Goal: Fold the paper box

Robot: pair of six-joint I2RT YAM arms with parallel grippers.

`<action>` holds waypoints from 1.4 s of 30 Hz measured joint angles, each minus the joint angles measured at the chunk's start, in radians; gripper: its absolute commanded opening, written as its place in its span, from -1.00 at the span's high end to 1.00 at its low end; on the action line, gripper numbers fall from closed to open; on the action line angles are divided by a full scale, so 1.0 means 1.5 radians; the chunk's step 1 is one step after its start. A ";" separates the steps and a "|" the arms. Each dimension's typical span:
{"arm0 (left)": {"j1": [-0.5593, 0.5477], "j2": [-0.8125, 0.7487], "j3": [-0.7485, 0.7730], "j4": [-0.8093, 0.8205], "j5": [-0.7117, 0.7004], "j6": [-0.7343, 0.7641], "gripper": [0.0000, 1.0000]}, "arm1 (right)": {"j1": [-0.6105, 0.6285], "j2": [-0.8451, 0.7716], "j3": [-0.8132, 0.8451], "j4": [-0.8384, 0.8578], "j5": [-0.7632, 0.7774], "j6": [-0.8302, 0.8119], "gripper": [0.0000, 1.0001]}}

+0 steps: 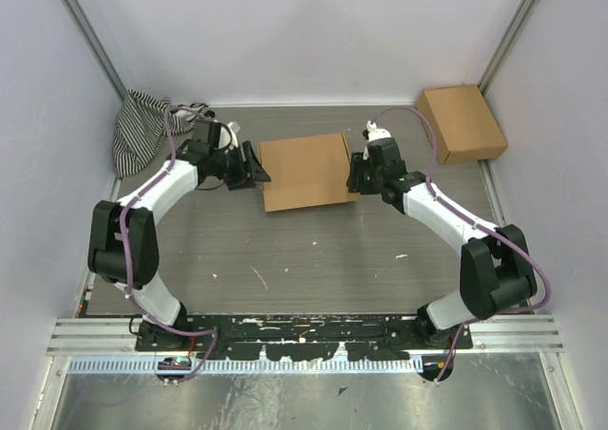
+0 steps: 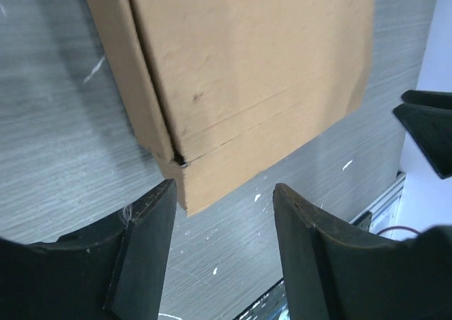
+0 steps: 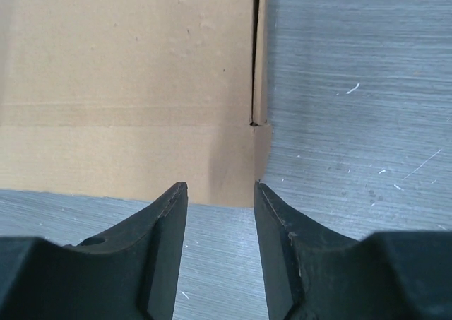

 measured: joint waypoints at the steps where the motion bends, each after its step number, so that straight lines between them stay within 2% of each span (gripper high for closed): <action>1: 0.001 -0.008 0.011 -0.004 -0.009 0.001 -0.27 | -0.008 -0.004 0.000 0.004 -0.007 0.001 0.03; 8: -0.004 0.005 0.151 -0.026 -0.021 -0.009 -0.21 | -0.072 0.053 0.000 0.011 -0.090 0.005 0.09; 13: -0.041 0.116 0.330 -0.038 -0.022 -0.009 -0.18 | -0.081 0.083 -0.003 0.012 -0.141 0.004 0.10; 17: -0.070 0.208 0.407 -0.040 -0.021 -0.011 -0.16 | -0.079 0.083 -0.006 0.016 -0.164 0.004 0.11; 25: -0.096 0.324 0.424 -0.074 -0.023 -0.014 -0.15 | -0.079 0.089 -0.012 0.030 -0.180 0.006 0.14; 42: -0.104 0.327 0.420 -0.075 -0.023 -0.008 -0.12 | -0.079 0.093 -0.022 0.034 -0.210 0.021 0.28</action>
